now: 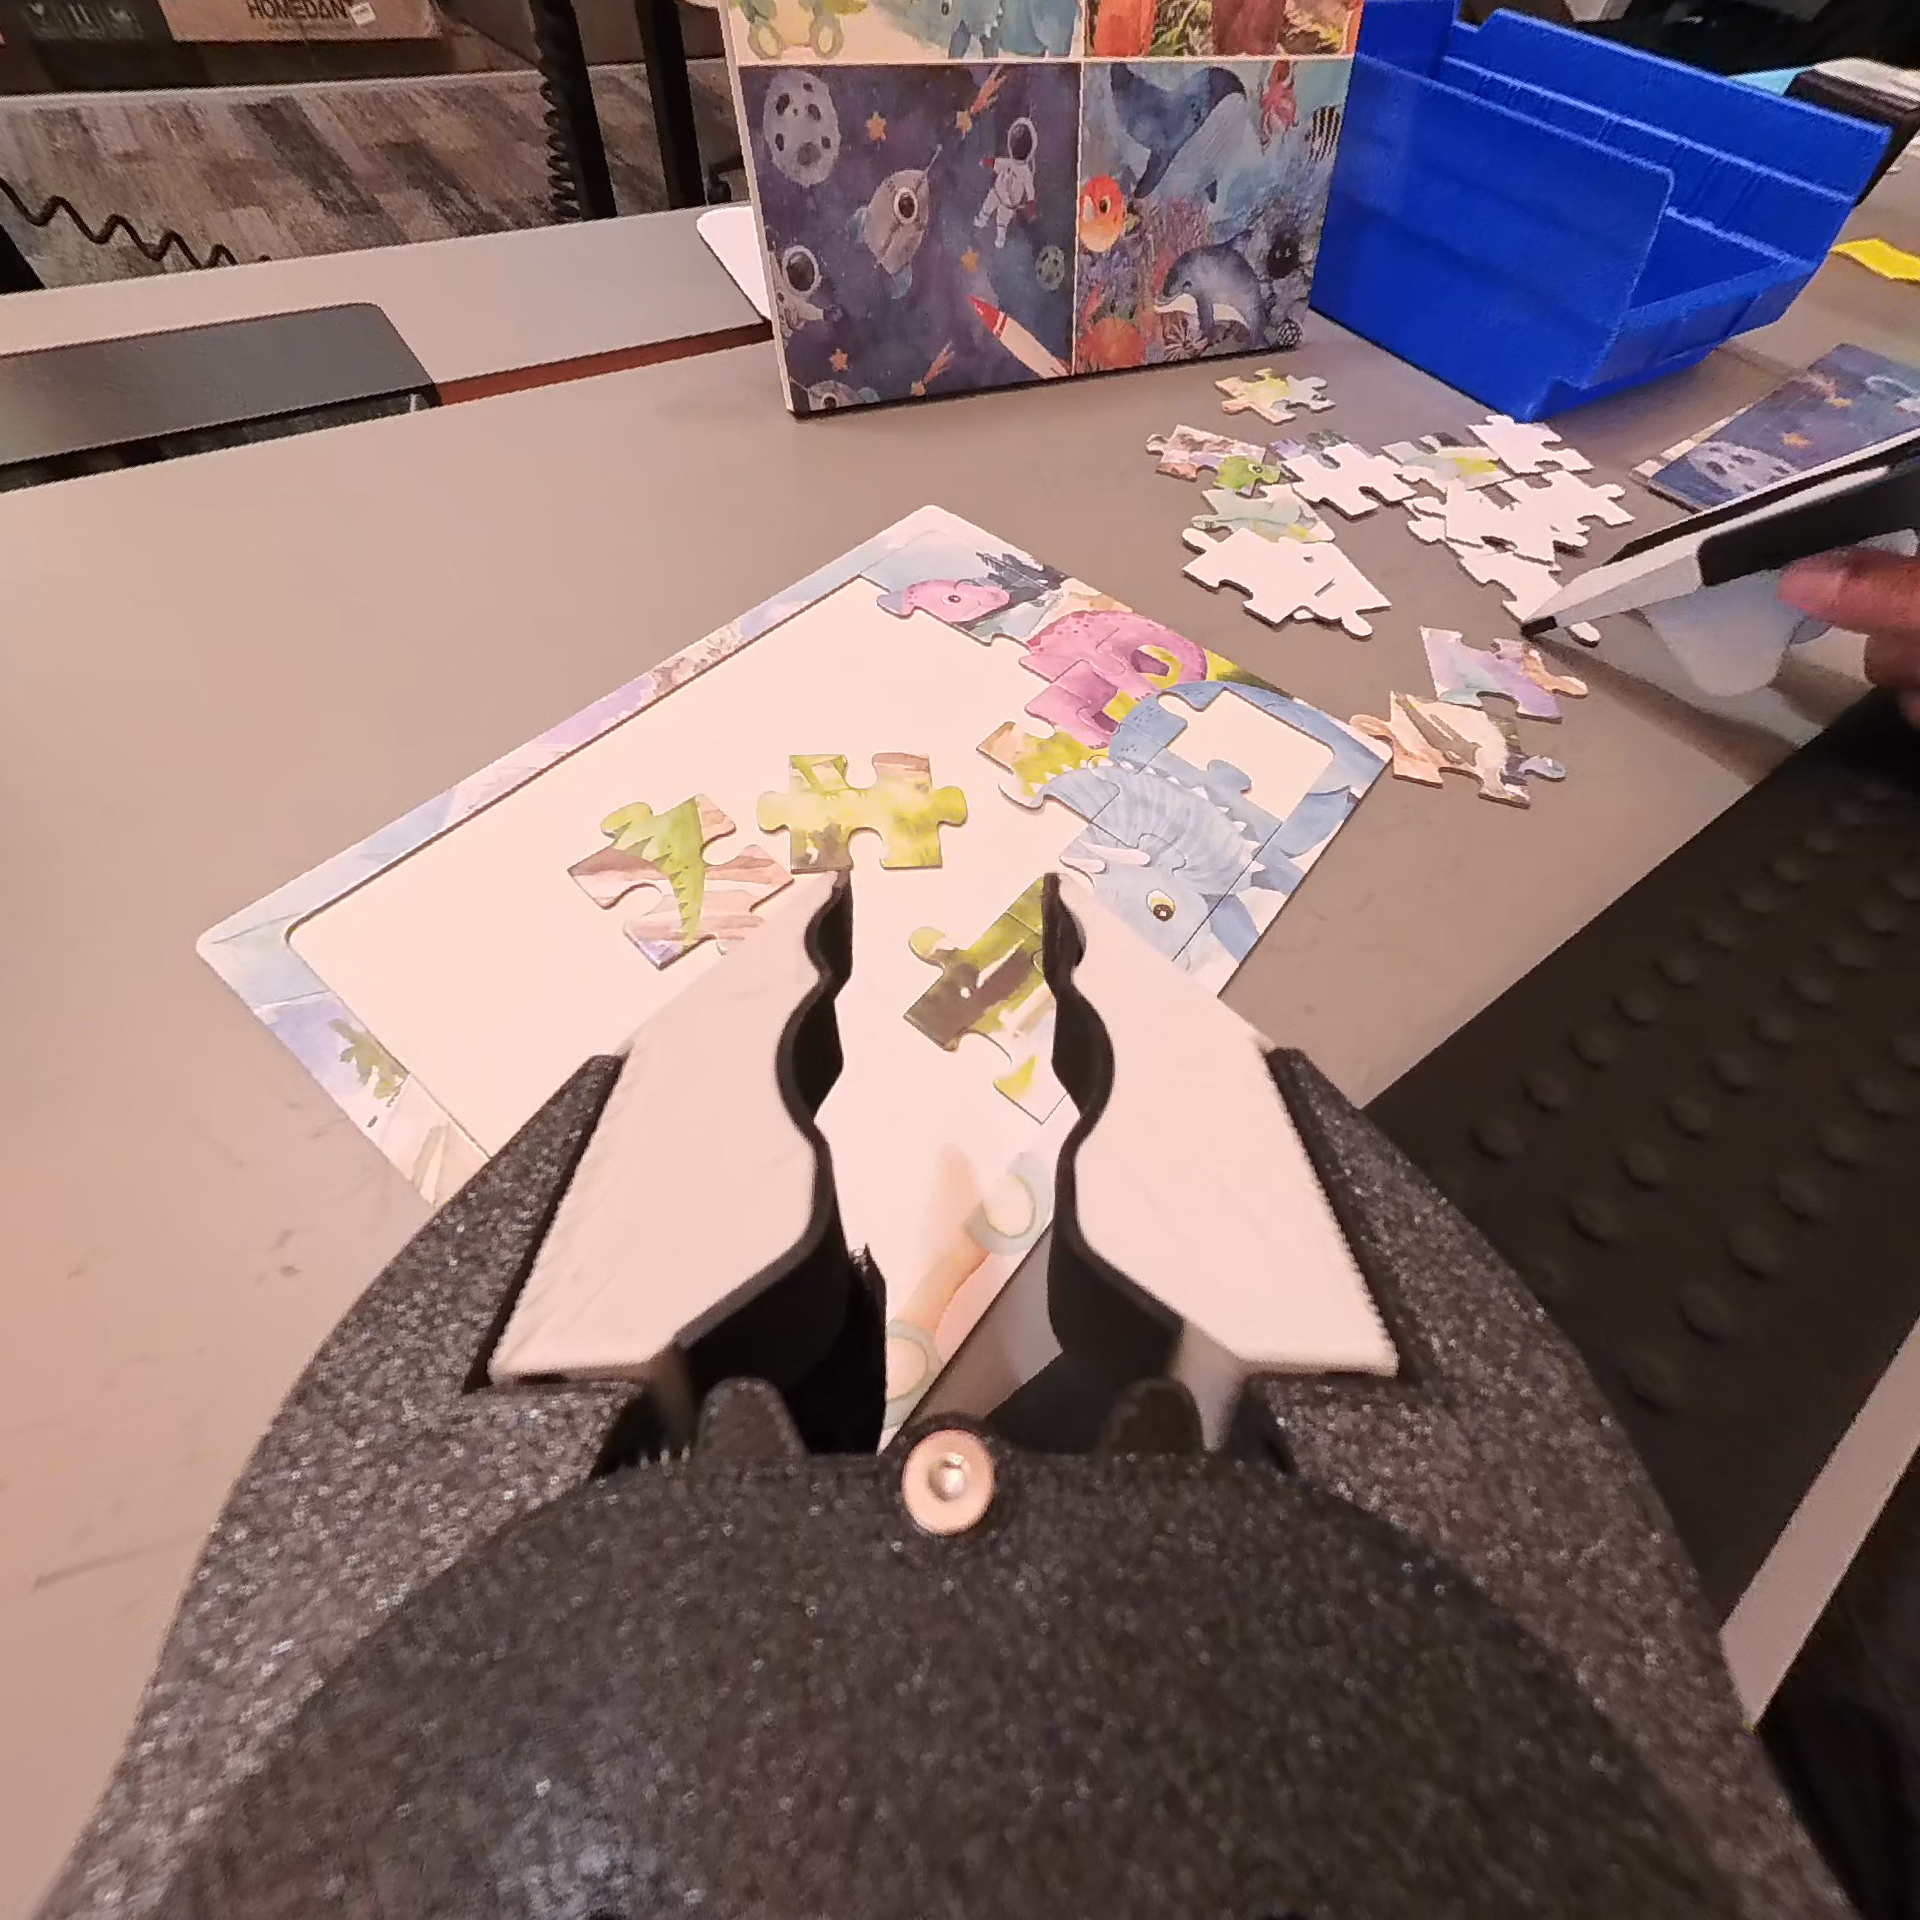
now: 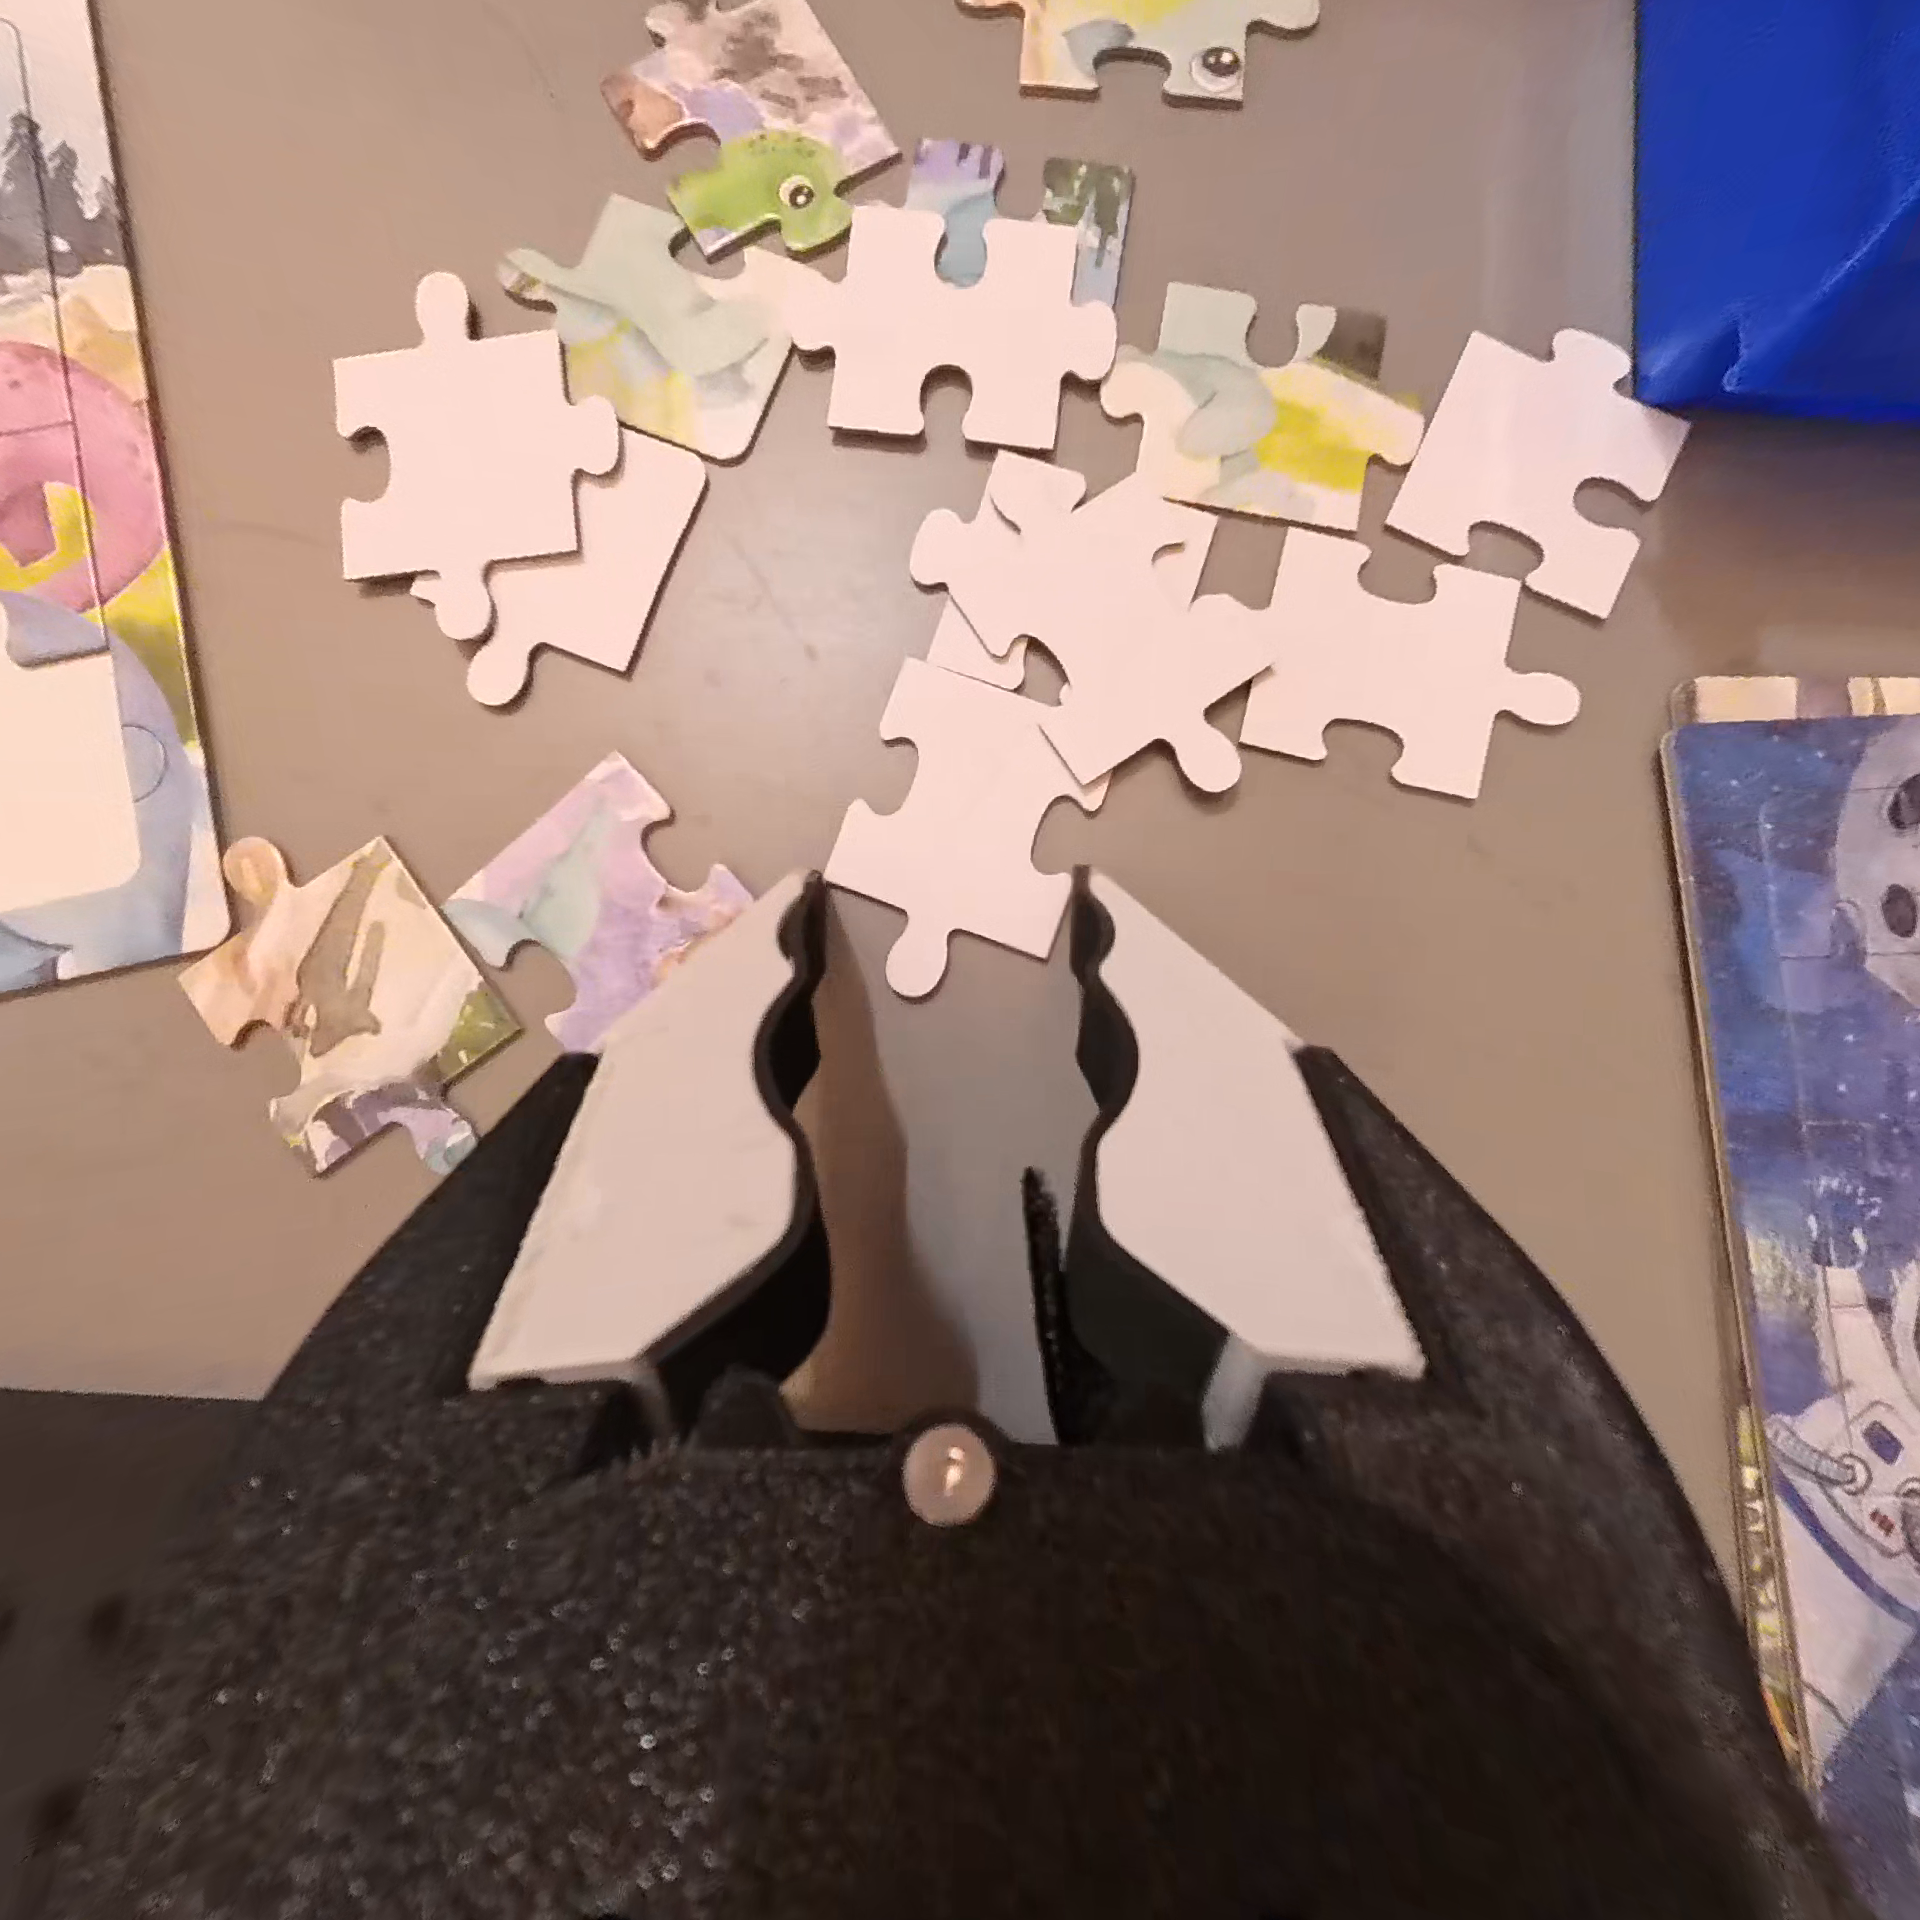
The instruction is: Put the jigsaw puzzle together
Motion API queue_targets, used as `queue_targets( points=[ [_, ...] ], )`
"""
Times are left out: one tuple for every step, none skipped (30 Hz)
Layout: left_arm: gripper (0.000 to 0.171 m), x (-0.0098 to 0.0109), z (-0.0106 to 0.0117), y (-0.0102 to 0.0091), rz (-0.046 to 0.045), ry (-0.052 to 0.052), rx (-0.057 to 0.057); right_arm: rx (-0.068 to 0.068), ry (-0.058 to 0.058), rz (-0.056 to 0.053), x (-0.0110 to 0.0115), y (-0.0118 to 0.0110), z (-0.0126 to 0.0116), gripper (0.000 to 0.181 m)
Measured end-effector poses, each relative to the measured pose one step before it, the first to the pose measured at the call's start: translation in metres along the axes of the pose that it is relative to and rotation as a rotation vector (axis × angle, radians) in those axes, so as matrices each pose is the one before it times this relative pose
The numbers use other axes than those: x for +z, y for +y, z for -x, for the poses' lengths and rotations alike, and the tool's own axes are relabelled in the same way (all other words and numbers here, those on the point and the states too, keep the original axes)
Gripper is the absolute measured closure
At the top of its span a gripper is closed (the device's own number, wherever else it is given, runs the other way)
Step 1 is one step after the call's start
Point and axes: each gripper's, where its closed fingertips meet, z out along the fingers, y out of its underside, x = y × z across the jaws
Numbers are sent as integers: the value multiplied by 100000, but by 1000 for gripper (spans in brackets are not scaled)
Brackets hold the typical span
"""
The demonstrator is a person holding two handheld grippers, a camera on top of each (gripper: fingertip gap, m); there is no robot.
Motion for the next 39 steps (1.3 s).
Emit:
queue_targets(
  points=[
    [135, 16, -22, 0, 43, -3, 191, -289, -776, -207, -24, 3, 65, 137],
    [135, -6, -31, -2, 23, 43, 252, -325, -1199, -482, -79, -7, 88, 150],
    [135, 9, -46, -2, 79, 105, 286, 665, -1167, -77, -67, 59, 4, 150],
    [135, 20, -54, 31, 227, 114, 364, 1162, -2149, -118, -82, 32, 48, 150],
    [135, 61, -24, 55, 520, -131, 435, 1506, -2786, -50, -73, -1, 64, 150],
    [135, 107, -14, 112, 948, -356, 535, 1053, -3476, 88, -97, 11, 121, 150],
    [135, 144, -26, 165, 1304, -480, 740, 906, -3792, -45, -140, -1, 149, 151],
    [133, 164, -35, 192, 1476, -568, 1044, 532, -2964, -199, -214, 6, 37, 151],
    [132, 179, -64, 200, 1564, -601, 1287, 269, -2516, -603, -339, -15, -11, 151],
    [131, 170, -83, 208, 1557, -527, 1371, -529, -4943, -1490, -433, -151, 459, 151],
    [131, 165, -69, 189, 1434, -633, 1384, -268, -6659, -1387, -486, -171, 864, 151],
    [130, 146, -54, 164, 1262, -750, 1371, 905, -6160, -947, -450, -170, 898, 151],
    [130, 117, -59, 127, 1009, -564, 1265, 344, -5798, -1314, -368, -298, 990, 151],
    [130, 84, -63, 93, 733, -479, 1060, -1000, -6171, -1523, -245, -393, 1227, 151],
    [130, 48, -17, 52, 447, -547, 834, -1311, -6429, -1324, -101, -414, 1369, 151],
    [130, 22, -18, 17, 159, -417, 648, -776, -7259, -1019, 55, -404, 1529, 151],
    [130, -6, -12, 8, -4, -336, 473, 2, -8355, -703, 223, -399, 1678, 151],
    [130, -4, -19, -23, -82, -178, 376, 550, -10422, -283, 404, -345, 1957, 151],
    [130, -18, -51, -18, -128, 117, 385, 700, -11390, 1029, 635, -164, 2046, 151],
    [130, -30, -246, -80, -431, 1326, 786, 1171, -11815, 3401, 926, 175, 2029, 151],
    [128, -117, -513, -181, -1097, 2962, 1490, 869, -11602, 4416, 1149, 291, 1892, 151],
    [127, -189, -898, -285, -1748, 5322, 2718, -90, -10819, 4534, 1325, 243, 1672, 151],
    [127, -312, -1539, -367, -2288, 9692, 4254, -453, -10454, 5583, 1428, 308, 1476, 152],
    [128, -447, -2010, -447, -2760, 12764, 4542, 359, -10435, 6027, 1430, 262, 1288, 151],
    [128, -498, -1915, -566, -3279, 12059, 3133, 1006, -10050, 6029, 1331, 126, 1040, 152],
    [129, -493, -1502, -683, -3086, 9555, 1628, 853, -8936, 4974, 1161, -118, 751, 151],
    [133, -566, -486, -976, -3519, 3732, 393, 1145, -8899, 4317, 963, -232, 644, 151],
    [133, -656, 135, -1246, -5298, 368, -276, 1765, -7340, 4196, 787, -246, 342, 151],
    [132, -717, 106, -1297, -6023, 1221, -458, 1912, -4703, 3880, 660, -260, -113, 151],
    [132, -671, 0, -1180, -5521, 2416, -991, 1626, -4286, 4030, 563, -202, -185, 152],
    [132, -522, -305, -886, -4048, 4524, -1356, 1650, -6159, 3654, 494, -263, 104, 151],
    [133, -340, -796, -409, -1247, 7224, -1026, 1751, -6016, 2477, 417, -492, 87, 151],
    [138, -182, -552, -15, 1646, 4783, -445, 1627, -2911, 2056, 341, -534, -353, 151],
    [143, -84, 40, 98, 1715, 531, 292, 1678, -1993, 2200, 306, -425, -449, 151],
    [155, -48, 213, 258, 1627, -682, 1033, 1537, -2155, 2136, 247, -316, -359, 151],
    [168, -78, 428, 490, 2711, -1541, 1264, 824, -2933, 1306, 82, -313, -193, 170],
    [169, -153, 677, 370, 1597, -2079, -1817, 1184, -3307, -2245, -265, -758, -82, 181],
    [170, -264, 820, 101, -903, -1647, -6428, 543, 2070, -4865, -574, -1045, -785, 176],
    [170, -286, 604, 255, -12, 1018, -8919, -1981, 2324, -5432, -724, -969, -700, 167]
  ],
)
